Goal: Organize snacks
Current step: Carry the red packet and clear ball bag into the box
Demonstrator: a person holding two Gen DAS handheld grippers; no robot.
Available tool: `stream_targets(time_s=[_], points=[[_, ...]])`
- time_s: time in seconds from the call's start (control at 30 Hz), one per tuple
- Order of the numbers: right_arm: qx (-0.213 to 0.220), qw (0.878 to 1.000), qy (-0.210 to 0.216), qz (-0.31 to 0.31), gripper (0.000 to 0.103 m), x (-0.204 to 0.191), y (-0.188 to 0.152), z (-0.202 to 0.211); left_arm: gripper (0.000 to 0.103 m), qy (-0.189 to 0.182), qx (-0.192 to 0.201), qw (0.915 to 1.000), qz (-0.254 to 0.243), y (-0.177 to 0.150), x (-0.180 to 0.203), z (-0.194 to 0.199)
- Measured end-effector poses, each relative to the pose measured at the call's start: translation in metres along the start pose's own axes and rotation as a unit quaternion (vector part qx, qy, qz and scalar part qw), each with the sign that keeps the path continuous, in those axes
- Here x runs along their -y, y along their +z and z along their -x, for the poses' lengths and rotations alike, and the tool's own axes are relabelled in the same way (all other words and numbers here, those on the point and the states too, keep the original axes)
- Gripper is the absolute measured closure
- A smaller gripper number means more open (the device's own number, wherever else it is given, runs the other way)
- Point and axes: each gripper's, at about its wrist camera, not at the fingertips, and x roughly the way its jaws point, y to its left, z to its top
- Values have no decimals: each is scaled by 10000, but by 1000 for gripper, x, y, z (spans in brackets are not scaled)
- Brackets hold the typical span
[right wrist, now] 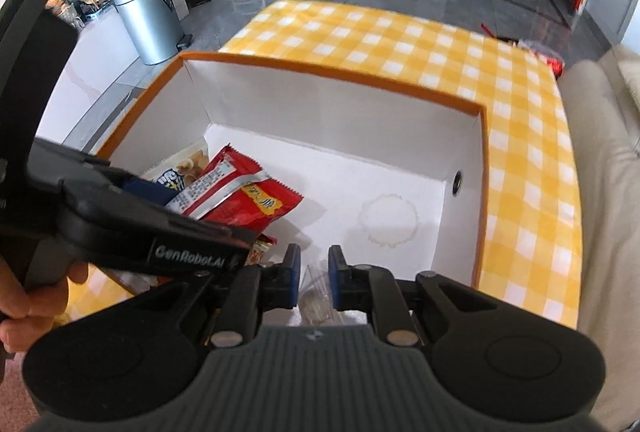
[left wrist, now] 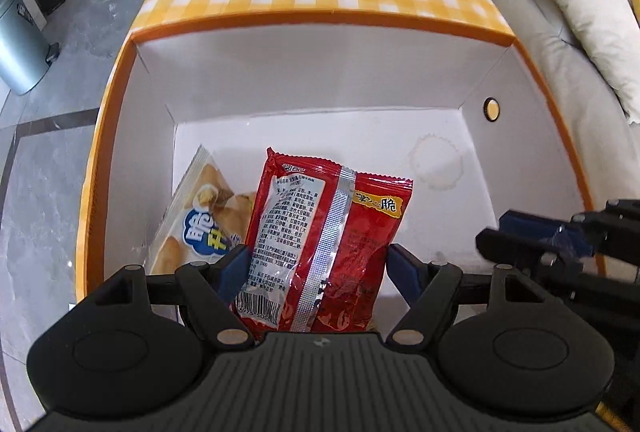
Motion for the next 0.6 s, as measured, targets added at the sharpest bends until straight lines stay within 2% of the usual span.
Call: stream_targets(time_s=[0.1, 0.33, 0.5, 0.6], points=[[36, 9999, -63, -125, 93, 4, 2, -2, 17, -40, 9, 10000, 23, -1, -2, 1], [316, 9976, 263, -550, 94, 18, 17, 9, 17, -109, 247, 9993, 264, 4, -12, 10], [-16, 9970, 389, -669, 94, 16, 20, -9, 17, -288, 175, 9986, 404, 6, -19, 6], [-247, 9956, 480, -763, 94, 15, 13, -20, 17, -207, 195, 9991, 317, 5, -19, 5]])
